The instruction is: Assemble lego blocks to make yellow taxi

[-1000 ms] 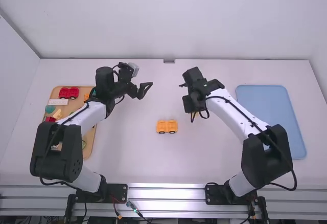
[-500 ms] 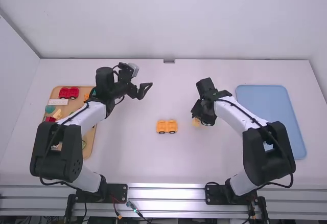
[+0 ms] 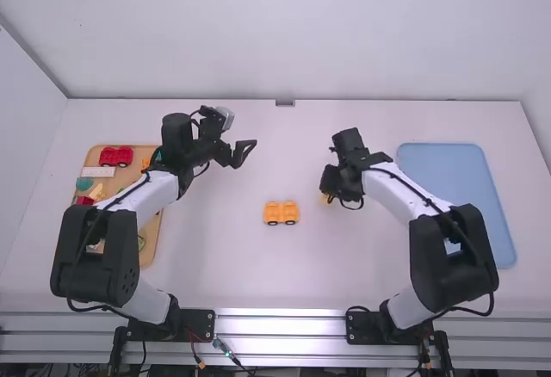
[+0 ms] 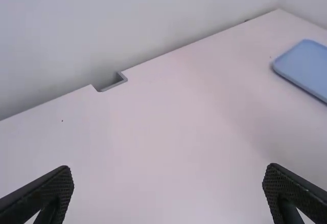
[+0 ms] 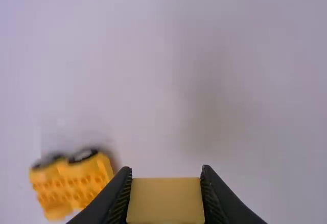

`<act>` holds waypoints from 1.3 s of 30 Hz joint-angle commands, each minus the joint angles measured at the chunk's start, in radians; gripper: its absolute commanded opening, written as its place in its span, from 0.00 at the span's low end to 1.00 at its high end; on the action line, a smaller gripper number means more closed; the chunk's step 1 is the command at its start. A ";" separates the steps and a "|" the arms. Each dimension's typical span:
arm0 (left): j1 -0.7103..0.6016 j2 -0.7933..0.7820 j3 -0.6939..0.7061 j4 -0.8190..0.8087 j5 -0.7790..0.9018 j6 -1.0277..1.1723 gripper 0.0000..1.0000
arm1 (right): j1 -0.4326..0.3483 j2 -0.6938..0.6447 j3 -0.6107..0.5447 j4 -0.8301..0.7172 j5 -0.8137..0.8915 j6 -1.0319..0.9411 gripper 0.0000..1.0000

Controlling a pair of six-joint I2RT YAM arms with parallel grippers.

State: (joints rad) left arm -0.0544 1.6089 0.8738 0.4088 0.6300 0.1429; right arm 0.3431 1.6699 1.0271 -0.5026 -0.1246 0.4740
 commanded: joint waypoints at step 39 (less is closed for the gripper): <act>0.003 0.000 -0.008 -0.021 0.004 0.011 0.99 | 0.132 0.151 0.038 -0.102 0.062 -1.347 0.00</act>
State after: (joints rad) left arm -0.0544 1.6089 0.8738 0.3923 0.6300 0.1429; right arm 0.4545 1.7439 1.0332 -0.5694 -0.0814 -0.8463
